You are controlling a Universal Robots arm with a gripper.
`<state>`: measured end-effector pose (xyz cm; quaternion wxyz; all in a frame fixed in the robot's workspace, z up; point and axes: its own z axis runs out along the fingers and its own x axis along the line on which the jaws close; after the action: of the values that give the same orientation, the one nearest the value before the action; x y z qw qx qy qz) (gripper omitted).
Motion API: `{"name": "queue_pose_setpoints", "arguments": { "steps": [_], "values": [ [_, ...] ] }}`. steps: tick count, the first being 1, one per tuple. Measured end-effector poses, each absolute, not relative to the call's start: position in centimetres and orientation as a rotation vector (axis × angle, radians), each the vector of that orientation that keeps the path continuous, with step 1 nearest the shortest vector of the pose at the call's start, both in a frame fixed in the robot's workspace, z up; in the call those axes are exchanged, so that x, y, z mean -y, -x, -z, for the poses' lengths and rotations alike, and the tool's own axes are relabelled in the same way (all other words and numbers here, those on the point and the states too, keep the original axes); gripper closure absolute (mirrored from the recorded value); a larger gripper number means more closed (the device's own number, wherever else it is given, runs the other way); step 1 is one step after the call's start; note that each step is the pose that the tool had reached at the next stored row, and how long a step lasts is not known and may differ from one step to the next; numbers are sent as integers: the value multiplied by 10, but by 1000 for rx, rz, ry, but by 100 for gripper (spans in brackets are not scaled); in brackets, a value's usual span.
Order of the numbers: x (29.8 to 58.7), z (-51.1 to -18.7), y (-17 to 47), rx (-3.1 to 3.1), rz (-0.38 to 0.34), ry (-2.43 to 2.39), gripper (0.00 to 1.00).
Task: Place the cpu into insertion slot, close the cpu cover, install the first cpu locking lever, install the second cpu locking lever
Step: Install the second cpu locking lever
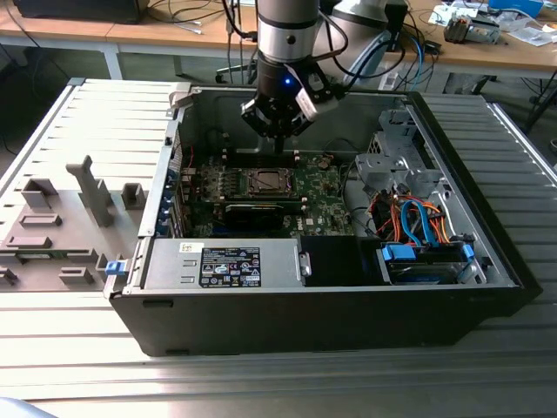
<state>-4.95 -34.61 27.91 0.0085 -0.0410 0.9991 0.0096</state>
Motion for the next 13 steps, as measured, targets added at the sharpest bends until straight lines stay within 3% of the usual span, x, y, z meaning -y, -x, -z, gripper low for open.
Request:
{"name": "queue_pose_setpoints", "arguments": {
  "steps": [4, 7, 13],
  "values": [
    [354, -279, 49, -3121, -62, 128, 89],
    [364, -279, 49, -3111, -201, 126, 89],
    [374, -279, 49, -3107, -240, 126, 89]
  ]
}}
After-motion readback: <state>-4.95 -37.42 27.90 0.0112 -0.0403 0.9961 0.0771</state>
